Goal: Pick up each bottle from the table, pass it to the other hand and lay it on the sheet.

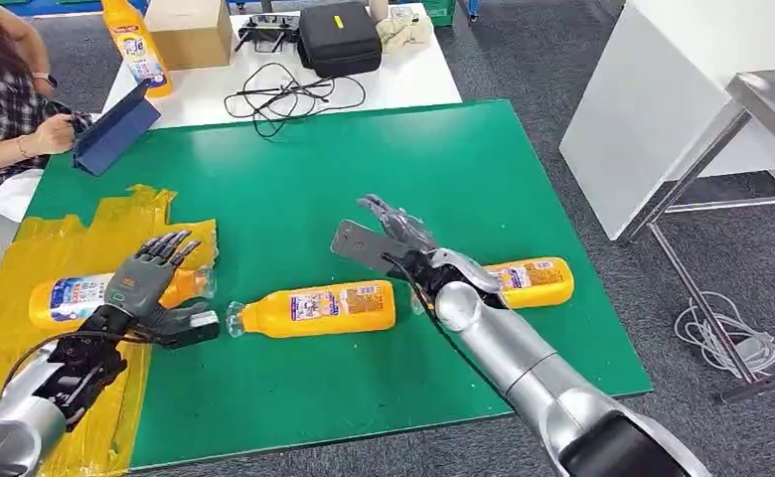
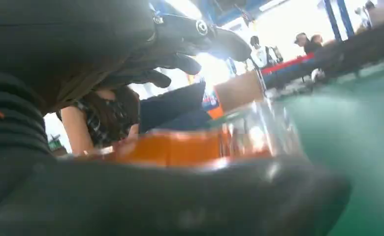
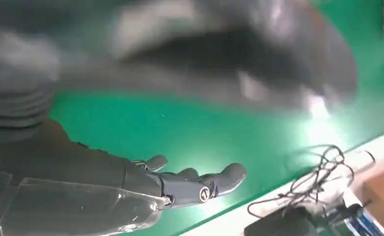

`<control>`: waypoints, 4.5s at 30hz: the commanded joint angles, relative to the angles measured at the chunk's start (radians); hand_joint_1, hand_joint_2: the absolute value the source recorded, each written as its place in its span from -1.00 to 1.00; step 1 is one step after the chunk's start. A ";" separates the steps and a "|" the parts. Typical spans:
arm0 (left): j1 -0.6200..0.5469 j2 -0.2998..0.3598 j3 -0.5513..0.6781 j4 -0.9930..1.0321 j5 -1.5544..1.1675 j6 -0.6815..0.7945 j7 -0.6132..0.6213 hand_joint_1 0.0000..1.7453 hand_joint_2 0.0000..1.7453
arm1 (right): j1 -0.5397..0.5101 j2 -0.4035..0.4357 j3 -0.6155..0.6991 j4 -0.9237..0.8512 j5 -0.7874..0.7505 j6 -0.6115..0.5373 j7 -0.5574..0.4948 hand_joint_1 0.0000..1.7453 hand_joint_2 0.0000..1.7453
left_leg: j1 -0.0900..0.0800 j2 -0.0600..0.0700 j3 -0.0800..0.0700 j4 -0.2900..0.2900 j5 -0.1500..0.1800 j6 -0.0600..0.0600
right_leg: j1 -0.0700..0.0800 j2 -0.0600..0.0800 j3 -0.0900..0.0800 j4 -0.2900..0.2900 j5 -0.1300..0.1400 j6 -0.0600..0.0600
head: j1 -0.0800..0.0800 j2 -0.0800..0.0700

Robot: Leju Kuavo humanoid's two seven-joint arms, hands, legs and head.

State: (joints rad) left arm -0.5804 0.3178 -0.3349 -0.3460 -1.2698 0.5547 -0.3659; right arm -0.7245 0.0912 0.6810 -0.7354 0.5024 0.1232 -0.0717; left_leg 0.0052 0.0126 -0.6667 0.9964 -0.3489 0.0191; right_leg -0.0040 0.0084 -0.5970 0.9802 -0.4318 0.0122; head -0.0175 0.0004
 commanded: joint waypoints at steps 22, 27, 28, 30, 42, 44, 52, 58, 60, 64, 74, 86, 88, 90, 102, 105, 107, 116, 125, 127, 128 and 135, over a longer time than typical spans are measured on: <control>0.059 -0.168 0.378 -0.559 0.937 -0.053 -0.311 -1.00 -1.00 | -0.079 0.104 0.197 0.328 0.070 0.058 0.011 -1.00 1.00 | 0.000 -0.003 0.001 0.000 0.001 -0.001 | 0.000 -0.002 0.002 -0.001 0.000 0.000 | 0.000 0.000; 0.056 -0.164 0.370 -0.554 0.930 -0.043 -0.313 -1.00 -1.00 | -0.077 0.108 0.202 0.338 0.071 0.079 0.022 -1.00 1.00 | 0.000 -0.003 0.001 0.000 0.000 -0.001 | 0.000 -0.003 0.002 0.000 -0.001 0.000 | 0.000 0.000; 0.055 -0.167 0.368 -0.554 0.937 -0.050 -0.310 -1.00 -1.00 | -0.069 0.108 0.205 0.345 0.073 0.081 0.028 -1.00 1.00 | 0.000 -0.003 0.003 0.000 -0.001 -0.001 | 0.000 -0.003 0.004 0.000 -0.002 0.000 | 0.000 0.000; 0.053 -0.171 0.363 -0.556 0.937 -0.047 -0.307 -1.00 -1.00 | -0.061 0.109 0.214 0.358 0.080 0.085 0.036 -1.00 1.00 | 0.000 -0.003 0.002 0.000 0.000 -0.001 | 0.000 -0.003 0.003 -0.001 -0.001 0.000 | 0.000 0.000; 0.062 -0.189 0.320 -0.563 0.952 -0.048 -0.318 -1.00 -1.00 | -0.044 0.112 0.247 0.399 0.120 0.070 0.063 -1.00 1.00 | 0.000 -0.004 0.002 0.000 0.000 -0.001 | 0.000 -0.004 0.003 -0.001 -0.001 0.001 | 0.000 0.000; 0.058 -0.193 0.317 -0.565 0.962 -0.048 -0.317 -1.00 -1.00 | -0.053 0.125 0.255 0.408 0.128 0.077 0.068 -1.00 1.00 | 0.000 -0.004 0.003 0.000 0.000 -0.001 | 0.000 -0.003 0.004 0.000 -0.001 0.001 | 0.000 0.000; 0.047 -0.197 0.302 -0.558 0.984 -0.055 -0.316 -1.00 -1.00 | -0.077 0.162 0.293 0.434 0.165 0.106 0.098 -1.00 1.00 | 0.000 -0.003 0.003 0.001 -0.001 -0.001 | 0.000 -0.002 0.003 0.001 -0.002 0.000 | 0.000 0.000; 0.051 -0.209 0.305 -0.561 1.027 -0.055 -0.332 -1.00 -1.00 | -0.068 0.167 0.335 0.451 0.205 0.122 0.117 -1.00 1.00 | 0.000 -0.003 0.004 0.001 -0.001 -0.001 | 0.000 -0.003 0.004 0.000 -0.002 0.001 | 0.000 0.000; 0.058 -0.203 0.300 -0.573 1.048 -0.054 -0.332 -1.00 -1.00 | -0.059 0.169 0.341 0.453 0.210 0.128 0.115 -1.00 1.00 | 0.000 -0.002 0.003 0.000 0.000 -0.001 | 0.000 -0.002 0.003 0.000 -0.001 0.001 | 0.000 0.000; 0.057 -0.206 0.294 -0.579 1.061 -0.039 -0.332 -1.00 -1.00 | -0.053 0.172 0.348 0.455 0.216 0.130 0.114 0.80 1.00 | 0.001 -0.003 0.005 0.000 -0.001 -0.001 | 0.000 -0.003 0.005 0.000 -0.002 0.001 | 0.000 0.000; 0.057 -0.206 0.294 -0.579 1.061 -0.039 -0.332 -1.00 -1.00 | -0.053 0.172 0.348 0.455 0.216 0.130 0.114 0.96 1.00 | 0.001 -0.003 0.005 0.000 0.000 -0.001 | 0.000 -0.003 0.005 0.000 -0.001 0.000 | 0.000 0.000; 0.058 -0.219 0.277 -0.600 1.096 -0.048 -0.332 -1.00 -1.00 | -0.043 0.156 0.364 0.453 0.229 0.134 0.116 1.00 1.00 | 0.001 -0.004 0.006 0.000 0.000 -0.001 | 0.000 -0.004 0.006 -0.001 -0.001 0.001 | 0.000 0.000; 0.049 -0.224 0.280 -0.576 1.118 -0.087 -0.330 -1.00 -1.00 | -0.039 0.145 0.333 0.445 0.205 0.107 0.120 1.00 1.00 | 0.001 -0.005 0.006 0.000 0.000 -0.001 | 0.000 -0.005 0.007 -0.001 -0.002 0.001 | 0.000 0.000; 0.044 -0.223 0.288 -0.566 1.166 -0.168 -0.286 -1.00 -1.00 | -0.045 0.134 0.281 0.436 0.164 0.061 0.120 1.00 1.00 | 0.001 -0.005 0.006 0.000 0.000 -0.001 | 0.000 -0.005 0.006 -0.001 -0.001 0.001 | 0.000 0.000; 0.031 -0.201 0.388 -0.534 1.395 -0.377 -0.142 -1.00 -1.00 | -0.081 0.073 0.028 0.309 -0.024 -0.113 0.054 1.00 1.00 | 0.000 -0.003 0.003 0.002 -0.001 -0.001 | 0.000 -0.003 0.004 0.002 -0.001 0.002 | 0.000 0.000; 0.011 -0.189 0.406 -0.502 1.458 -0.409 -0.114 -1.00 1.00 | -0.065 0.046 -0.046 0.224 -0.064 -0.145 0.014 1.00 1.00 | 0.000 -0.004 0.005 0.003 -0.002 -0.001 | 0.000 -0.004 0.006 0.002 -0.002 0.002 | 0.000 0.000; 0.029 -0.184 0.439 -0.520 1.551 -0.499 -0.086 -1.00 1.00 | -0.053 0.025 -0.078 0.149 -0.071 -0.159 0.006 1.00 1.00 | 0.000 -0.003 0.002 0.002 0.000 -0.001 | 0.000 -0.003 0.003 0.002 0.000 0.002 | 0.000 0.000; 0.107 -0.206 0.403 -0.552 1.852 -0.816 0.124 -1.00 1.00 | -0.017 0.028 -0.132 -0.008 -0.028 -0.181 0.029 1.00 1.00 | 0.000 -0.001 0.001 0.000 0.001 0.000 | -0.001 -0.001 0.001 0.000 0.001 0.003 | 0.000 0.000; 0.130 -0.216 0.317 -0.635 1.922 -0.851 0.180 -1.00 1.00 | -0.068 0.067 -0.141 0.029 -0.029 -0.171 0.028 1.00 1.00 | 0.000 -0.002 -0.001 0.002 0.000 0.000 | -0.001 -0.002 0.000 0.002 0.000 0.002 | 0.000 0.000; 0.130 -0.205 0.292 -0.634 1.950 -0.866 0.192 -1.00 1.00 | -0.073 0.069 -0.142 0.040 -0.029 -0.170 0.025 1.00 1.00 | 0.000 -0.002 0.001 0.002 -0.001 0.000 | -0.001 -0.002 0.001 0.002 -0.001 0.002 | 0.000 0.000; 0.135 -0.207 0.273 -0.637 1.960 -0.891 0.203 -1.00 1.00 | -0.079 0.070 -0.143 0.044 -0.028 -0.171 0.024 1.00 1.00 | 0.000 -0.001 -0.001 0.001 0.000 0.000 | 0.000 -0.001 0.000 0.000 0.001 0.002 | 0.000 0.000; 0.191 -0.229 0.139 -0.760 1.954 -0.872 0.184 -1.00 1.00 | -0.134 0.108 -0.124 0.134 -0.033 -0.146 0.009 1.00 1.00 | 0.000 -0.002 0.000 0.002 -0.001 0.000 | -0.001 -0.002 0.001 0.001 -0.001 0.003 | 0.000 0.000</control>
State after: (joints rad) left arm -0.4075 0.1087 -0.0445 -1.0253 0.6920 -0.3315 -0.1758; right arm -0.7538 0.1587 0.5547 -0.7202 0.4742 -0.0500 -0.0549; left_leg 0.0051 0.0125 -0.6692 0.9967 -0.3471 0.0195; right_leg -0.0042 0.0083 -0.5990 0.9799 -0.4299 0.0147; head -0.0175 0.0004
